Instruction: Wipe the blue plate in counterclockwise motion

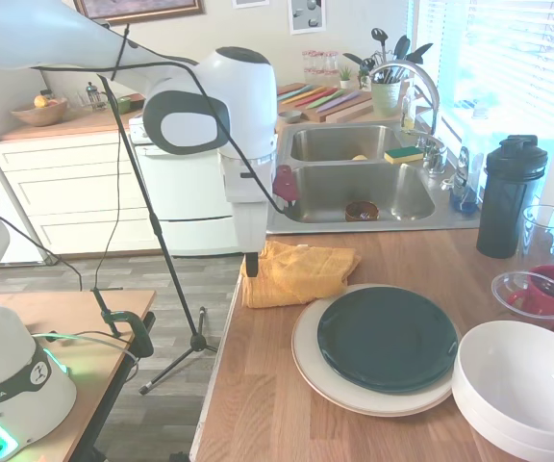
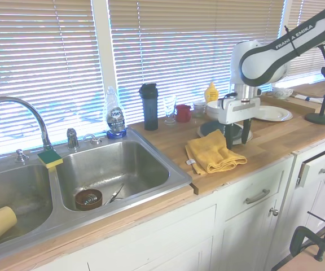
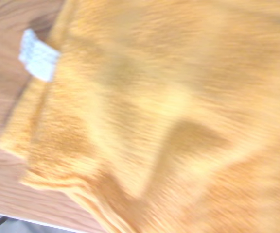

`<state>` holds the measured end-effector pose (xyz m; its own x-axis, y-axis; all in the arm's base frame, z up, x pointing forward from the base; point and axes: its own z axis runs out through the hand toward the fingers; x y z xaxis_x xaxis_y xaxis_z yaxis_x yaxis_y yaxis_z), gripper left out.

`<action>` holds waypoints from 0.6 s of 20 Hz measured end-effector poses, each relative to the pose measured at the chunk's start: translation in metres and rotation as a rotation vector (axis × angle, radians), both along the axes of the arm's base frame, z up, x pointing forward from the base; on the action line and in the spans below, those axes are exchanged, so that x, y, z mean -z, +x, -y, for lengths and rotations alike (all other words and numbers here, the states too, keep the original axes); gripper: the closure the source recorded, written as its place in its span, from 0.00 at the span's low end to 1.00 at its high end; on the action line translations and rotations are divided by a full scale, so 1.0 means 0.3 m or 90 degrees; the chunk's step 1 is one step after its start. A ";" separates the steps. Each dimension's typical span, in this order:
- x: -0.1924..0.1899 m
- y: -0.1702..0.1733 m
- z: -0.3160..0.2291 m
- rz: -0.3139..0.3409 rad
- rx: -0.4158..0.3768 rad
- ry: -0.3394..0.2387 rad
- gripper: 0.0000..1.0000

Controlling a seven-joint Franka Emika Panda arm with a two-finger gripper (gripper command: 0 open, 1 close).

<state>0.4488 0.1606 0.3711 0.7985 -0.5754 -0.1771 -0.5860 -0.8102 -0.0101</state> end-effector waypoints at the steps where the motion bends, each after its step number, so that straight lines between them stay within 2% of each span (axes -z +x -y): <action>1: 0.021 0.018 -0.002 -0.014 -0.004 0.009 0.00; 5: 0.083 0.103 0.014 -0.047 -0.005 0.039 0.00; 12: 0.131 0.199 0.083 -0.076 0.010 0.067 0.00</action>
<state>0.5084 0.1357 0.3319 0.7591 -0.5608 -0.3304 -0.6006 -0.7992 -0.0233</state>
